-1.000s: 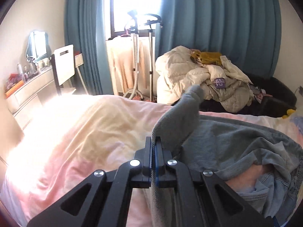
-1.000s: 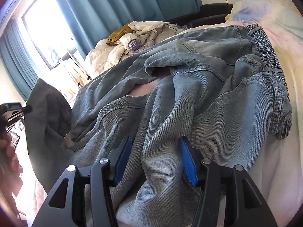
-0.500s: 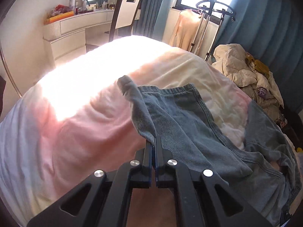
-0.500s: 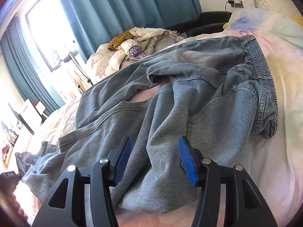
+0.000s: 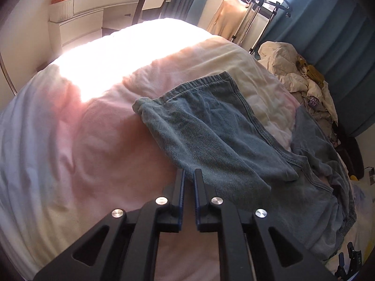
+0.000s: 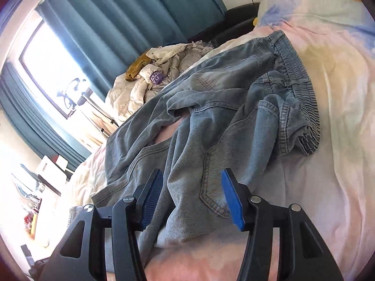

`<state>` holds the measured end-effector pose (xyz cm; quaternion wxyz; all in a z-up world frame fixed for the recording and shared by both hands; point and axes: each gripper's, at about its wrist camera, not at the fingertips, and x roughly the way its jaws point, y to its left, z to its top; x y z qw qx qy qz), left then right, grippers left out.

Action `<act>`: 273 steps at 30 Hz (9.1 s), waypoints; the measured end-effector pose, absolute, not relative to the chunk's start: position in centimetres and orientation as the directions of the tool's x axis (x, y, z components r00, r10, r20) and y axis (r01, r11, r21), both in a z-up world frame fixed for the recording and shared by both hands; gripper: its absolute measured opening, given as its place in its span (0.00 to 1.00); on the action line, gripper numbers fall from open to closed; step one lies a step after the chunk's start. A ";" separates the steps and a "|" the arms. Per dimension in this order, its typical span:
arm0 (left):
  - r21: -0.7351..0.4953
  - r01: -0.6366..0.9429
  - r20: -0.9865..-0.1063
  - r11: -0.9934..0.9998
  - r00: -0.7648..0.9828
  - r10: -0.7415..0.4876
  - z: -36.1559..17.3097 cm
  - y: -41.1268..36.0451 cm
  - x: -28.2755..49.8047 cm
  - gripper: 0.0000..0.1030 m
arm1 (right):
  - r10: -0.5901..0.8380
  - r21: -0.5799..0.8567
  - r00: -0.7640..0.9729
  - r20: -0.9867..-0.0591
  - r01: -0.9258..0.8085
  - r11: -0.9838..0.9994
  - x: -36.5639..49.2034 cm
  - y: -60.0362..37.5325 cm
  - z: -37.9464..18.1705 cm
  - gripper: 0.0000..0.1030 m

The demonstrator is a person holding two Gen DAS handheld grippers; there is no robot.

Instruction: Fold clothes

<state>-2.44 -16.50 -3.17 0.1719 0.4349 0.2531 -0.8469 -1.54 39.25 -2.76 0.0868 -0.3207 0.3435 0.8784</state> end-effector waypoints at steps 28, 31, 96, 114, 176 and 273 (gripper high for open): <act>-0.391 0.309 -0.751 -0.867 -0.651 0.107 -2.7 -13.2 -1.7 0.21 | -0.185 0.781 -0.760 -0.623 -0.616 -0.101 -5.5 53.8 -13.8 0.41; -0.390 0.293 -0.752 -0.873 -0.648 0.118 -2.9 -12.8 -1.7 0.21 | -0.111 0.732 -0.730 -0.675 -0.643 -0.224 -5.9 53.5 -11.1 0.16; -0.309 0.109 -0.780 -0.945 -0.597 0.186 -2.3 -3.2 -11.2 0.21 | -0.177 0.309 -0.753 -0.634 -0.036 -0.950 -6.5 24.9 0.9 0.55; -0.249 0.046 -0.847 -0.967 -0.495 0.194 -6.9 5.5 -29.0 0.21 | -0.125 0.330 -0.778 -0.615 -0.111 -0.937 -10.3 30.5 -3.5 0.55; -0.032 -0.494 -0.775 -0.869 -0.536 0.334 0.6 38.0 -35.2 0.11 | 0.152 0.382 -0.733 -0.663 -0.506 -0.773 -8.5 40.8 -4.9 0.55; -0.481 0.413 -0.799 -0.773 -0.569 0.193 -6.2 -21.0 -27.3 0.12 | 0.112 0.198 -0.705 -0.701 -0.343 -0.918 -12.1 34.6 -6.8 0.55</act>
